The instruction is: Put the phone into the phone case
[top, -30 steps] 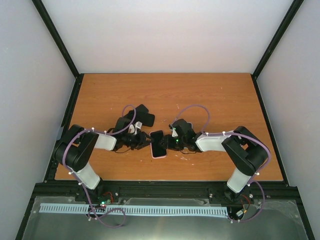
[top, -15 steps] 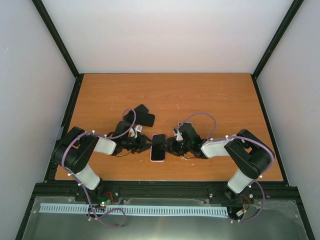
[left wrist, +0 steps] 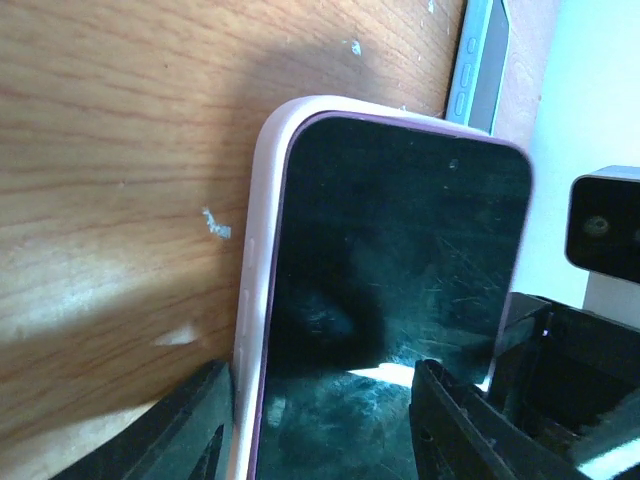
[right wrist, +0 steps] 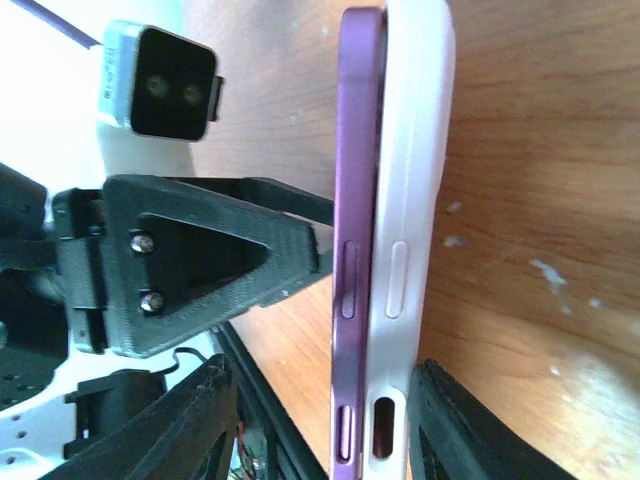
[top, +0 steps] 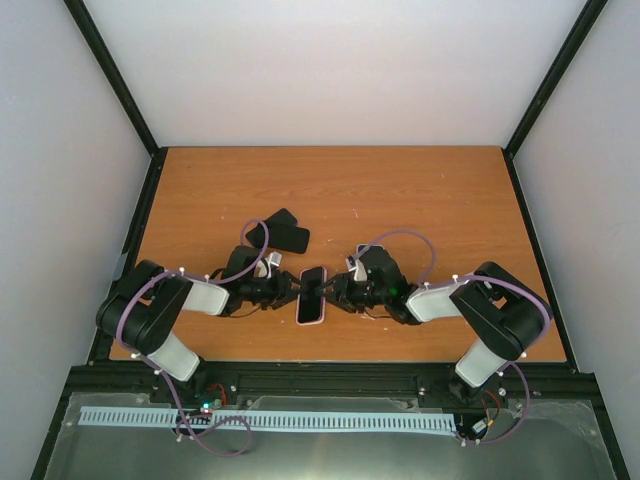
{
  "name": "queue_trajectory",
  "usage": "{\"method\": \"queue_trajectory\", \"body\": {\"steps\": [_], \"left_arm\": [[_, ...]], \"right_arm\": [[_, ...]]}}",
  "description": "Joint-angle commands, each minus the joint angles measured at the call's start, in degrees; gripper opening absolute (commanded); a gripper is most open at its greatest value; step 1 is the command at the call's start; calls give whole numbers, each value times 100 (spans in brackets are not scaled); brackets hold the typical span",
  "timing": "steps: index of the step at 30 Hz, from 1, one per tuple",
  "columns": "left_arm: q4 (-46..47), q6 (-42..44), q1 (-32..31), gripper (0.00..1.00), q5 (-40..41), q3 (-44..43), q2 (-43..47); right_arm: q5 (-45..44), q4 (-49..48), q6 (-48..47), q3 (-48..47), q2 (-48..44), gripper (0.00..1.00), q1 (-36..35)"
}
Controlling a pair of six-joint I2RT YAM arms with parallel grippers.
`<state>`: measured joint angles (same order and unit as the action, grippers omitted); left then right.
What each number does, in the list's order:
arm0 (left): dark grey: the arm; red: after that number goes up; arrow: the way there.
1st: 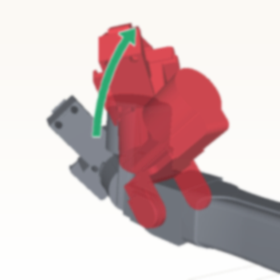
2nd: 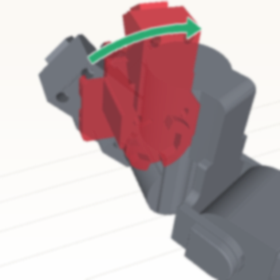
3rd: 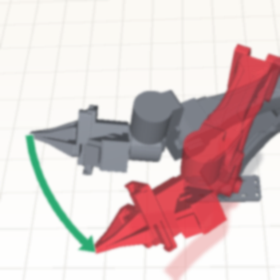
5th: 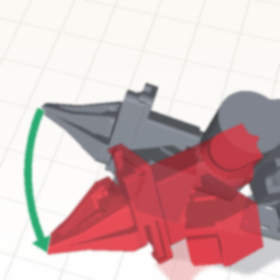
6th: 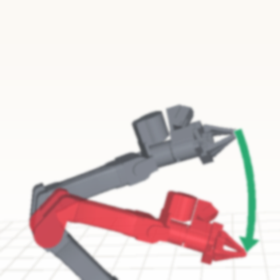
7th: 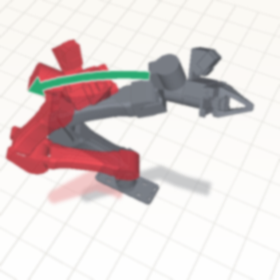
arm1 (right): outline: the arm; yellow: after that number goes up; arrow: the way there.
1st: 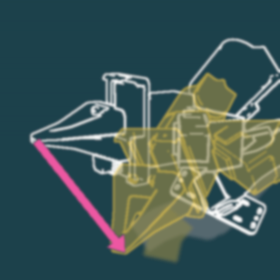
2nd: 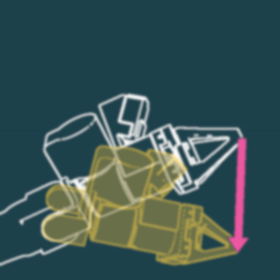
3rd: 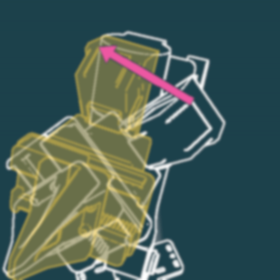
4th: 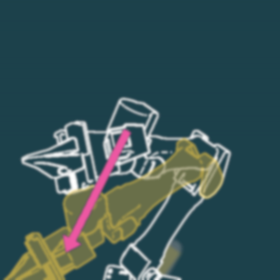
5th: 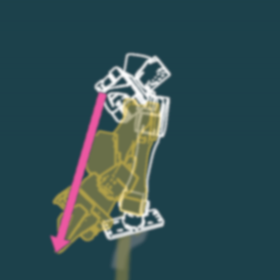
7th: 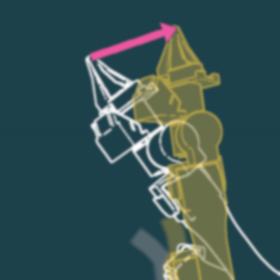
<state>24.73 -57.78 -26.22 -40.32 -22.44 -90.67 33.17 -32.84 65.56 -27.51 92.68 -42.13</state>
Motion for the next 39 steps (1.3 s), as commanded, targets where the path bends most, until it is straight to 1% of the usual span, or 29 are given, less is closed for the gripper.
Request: {"method": "queue_trajectory", "body": {"steps": [1, 7, 12, 17, 20, 23, 25, 31, 36, 39], "left_arm": [[280, -164, -206, 50, -439, 92, 61], [311, -192, -226, 50, -408, 151, 107], [298, -177, -225, 51, -389, 169, 97], [224, -140, -226, 51, -364, 170, 97], [166, -108, -226, 52, -334, 154, 111], [75, -50, -226, 53, -290, 119, 105], [33, -26, -226, 53, -263, 104, 105], [-10, 16, -226, 55, -258, 82, 78], [-47, 45, -226, 59, -251, 64, 50], [-90, 69, -226, 60, -225, 51, 31]], "right_arm": [[97, -1170, 274, 31, -115, 47, -58], [123, -1352, 350, 92, -18, 46, -59], [146, -1535, 422, 164, 137, 39, -59], [115, -1337, 287, 107, 196, 32, -59], [55, -972, 107, 31, 172, 32, -63], [25, -800, 8, -3, 170, 36, -54], [21, -718, -52, -30, 186, 35, -58], [22, -644, -118, -114, 286, 21, -59], [7, -610, -171, -156, 310, 8, -59], [-15, -520, -220, -169, 296, 7, -59]]}}
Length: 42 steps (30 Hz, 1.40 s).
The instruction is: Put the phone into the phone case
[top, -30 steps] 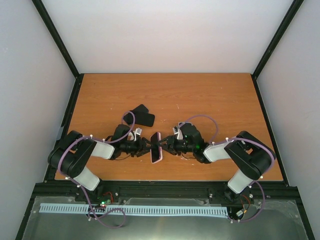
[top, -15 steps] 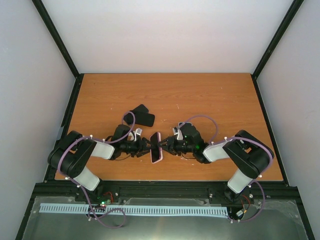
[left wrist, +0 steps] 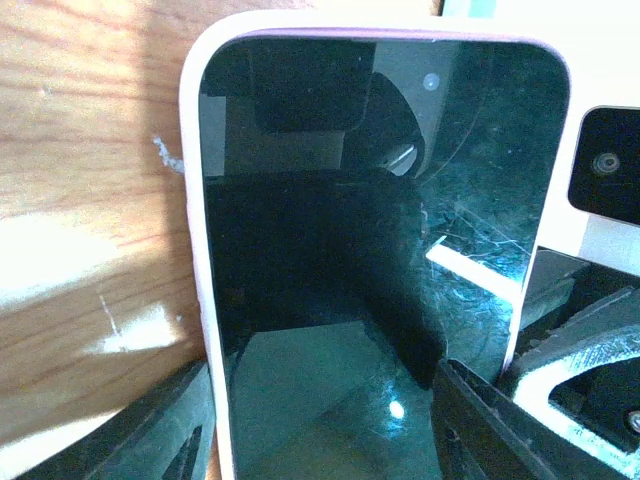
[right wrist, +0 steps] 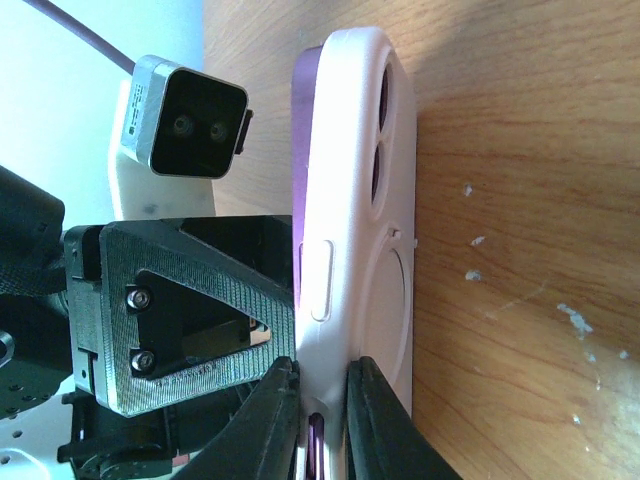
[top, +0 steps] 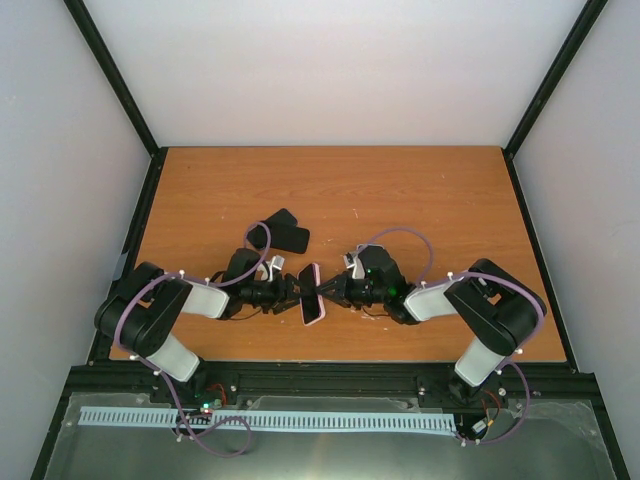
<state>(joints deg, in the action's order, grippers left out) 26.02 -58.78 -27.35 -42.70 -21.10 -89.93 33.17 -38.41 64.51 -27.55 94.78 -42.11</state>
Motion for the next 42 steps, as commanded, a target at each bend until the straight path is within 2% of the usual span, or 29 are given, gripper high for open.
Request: {"method": "queue_trajectory", "body": {"steps": [1, 6, 9, 11, 14, 18, 21, 26, 31, 36, 39, 42], "left_arm": [[-231, 178, -112, 60, 11, -91, -50], [-279, 230, -110, 59, 50, -126, -97], [-273, 224, -112, 58, 49, -129, -114], [-268, 215, -113, 58, 50, -123, -106], [-278, 162, -112, 58, 58, -101, -51], [-336, 77, -112, 58, 78, -52, 178], [-496, 130, -96, 60, 103, -69, 448], [-643, 126, 4, 71, 60, -2, 1155], [-860, 163, 31, 76, -95, -65, 2009], [-400, 85, 22, 72, -730, -131, 2446], [187, -99, -10, 67, -1036, -54, 2501], [919, -370, -81, 61, -1197, 57, 2463]], "right_arm": [[-17, 90, -124, -178, 78, 8, -61], [-74, 443, -259, -281, 67, 28, -61], [-124, 722, -394, -387, 107, 31, -61], [-104, 791, -456, -438, 141, 28, -61], [-169, 911, -578, -478, 137, 19, -61], [-546, 1497, -950, -495, -101, 9, -60], [-637, 1477, -1046, -365, -405, 7, -52], [-735, 1150, -984, 56, -1229, 5, -51], [-684, 239, -623, 723, -2222, 4, -45], [-389, -651, -344, 1099, -3016, 5, -56], [-303, -1138, -201, 1241, -3337, 6, -61], [-309, -1205, -118, 1246, -3426, 6, -66]]}}
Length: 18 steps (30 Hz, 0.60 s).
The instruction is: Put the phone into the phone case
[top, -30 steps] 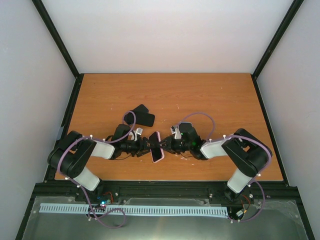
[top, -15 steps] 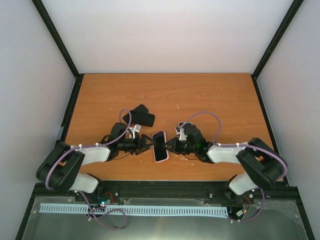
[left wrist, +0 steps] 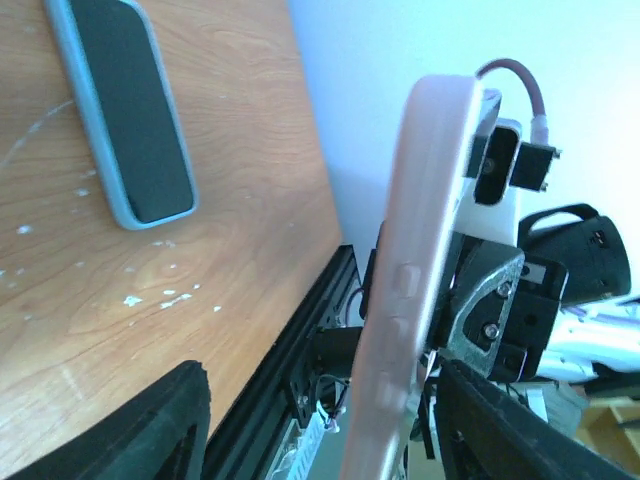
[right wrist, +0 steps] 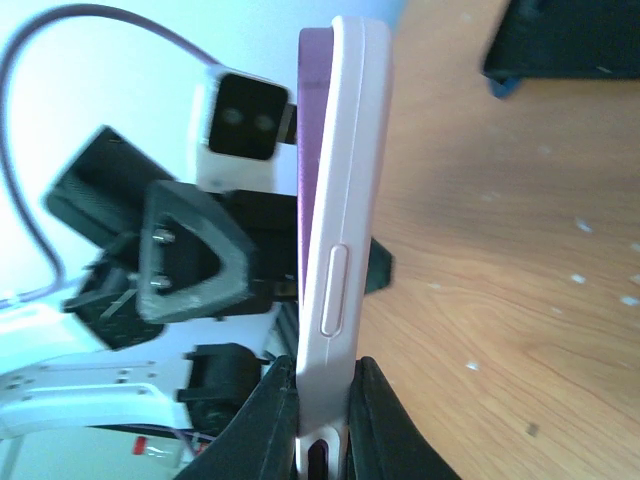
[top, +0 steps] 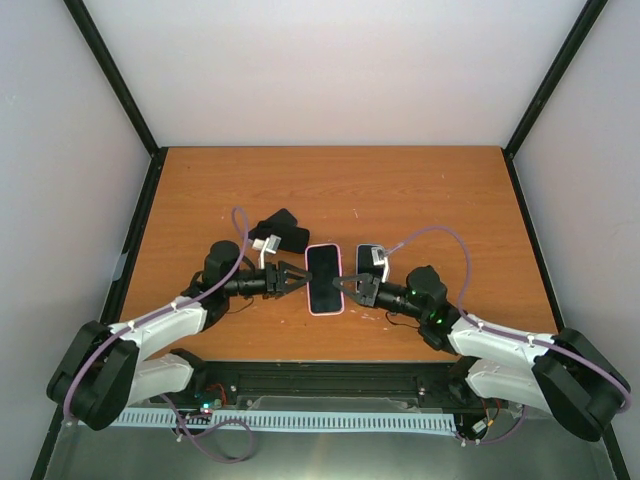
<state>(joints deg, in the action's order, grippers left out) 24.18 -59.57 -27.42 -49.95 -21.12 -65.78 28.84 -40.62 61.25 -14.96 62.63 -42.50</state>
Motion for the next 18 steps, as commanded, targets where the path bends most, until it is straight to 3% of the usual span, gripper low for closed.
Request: {"method": "queue_trajectory", "body": {"steps": [1, 6, 13, 18], "left_arm": [[1321, -390, -102, 57, -540, 91, 15], [1792, -624, -132, 36, -653, 162, -63], [1872, -494, -132, 20, -700, 203, -61], [1697, -188, -132, 9, -780, 143, -118]], "right_arm": [[146, -1006, 225, -20, -203, 6, -30], [269, -1315, 407, -22, -58, 6, -30], [275, -1260, 401, 14, 28, 7, -30], [275, -899, 246, -25, -35, 15, -30]]}}
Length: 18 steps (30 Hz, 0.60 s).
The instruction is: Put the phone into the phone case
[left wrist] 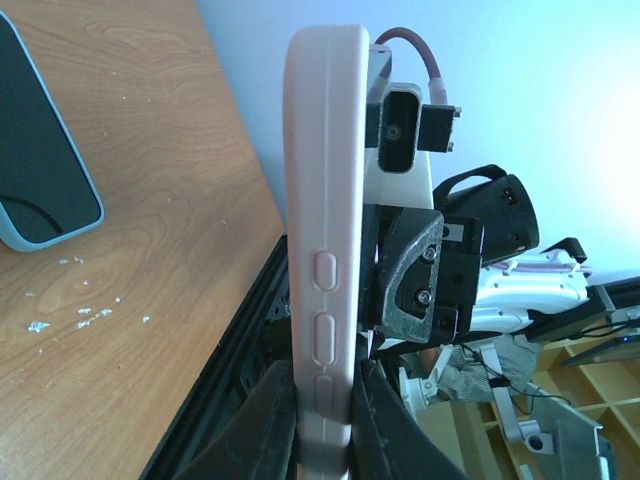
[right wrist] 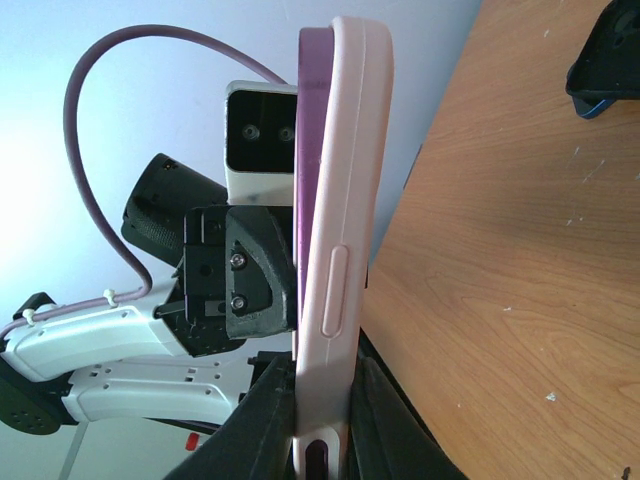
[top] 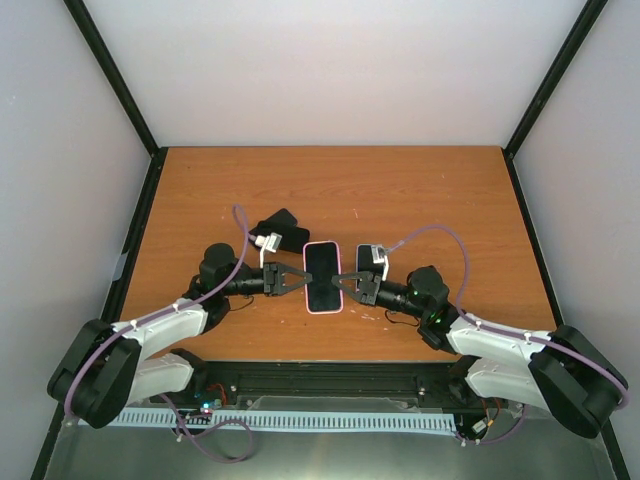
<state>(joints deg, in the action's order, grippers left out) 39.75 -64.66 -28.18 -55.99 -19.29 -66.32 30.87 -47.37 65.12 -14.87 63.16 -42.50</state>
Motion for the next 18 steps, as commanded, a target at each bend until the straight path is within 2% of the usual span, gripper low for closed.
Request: {"method": "queue_trajectory", "body": {"steps": [1, 6, 11, 18], "left_arm": [[53, 412, -56, 7, -196, -74, -57], [-453, 898, -55, 1, -311, -206, -9], [-447, 1075, -56, 0, -686, -247, 34], [-725, 1303, -56, 0, -1016, -367, 157]], "right_arm": [[50, -62, -191, -52, -131, 17, -30], [32, 452, -335, -115, -395, 31, -30], [-42, 1285, -631, -392, -670, 46, -23], [-167, 1942, -848, -828, -792, 57, -13]]}}
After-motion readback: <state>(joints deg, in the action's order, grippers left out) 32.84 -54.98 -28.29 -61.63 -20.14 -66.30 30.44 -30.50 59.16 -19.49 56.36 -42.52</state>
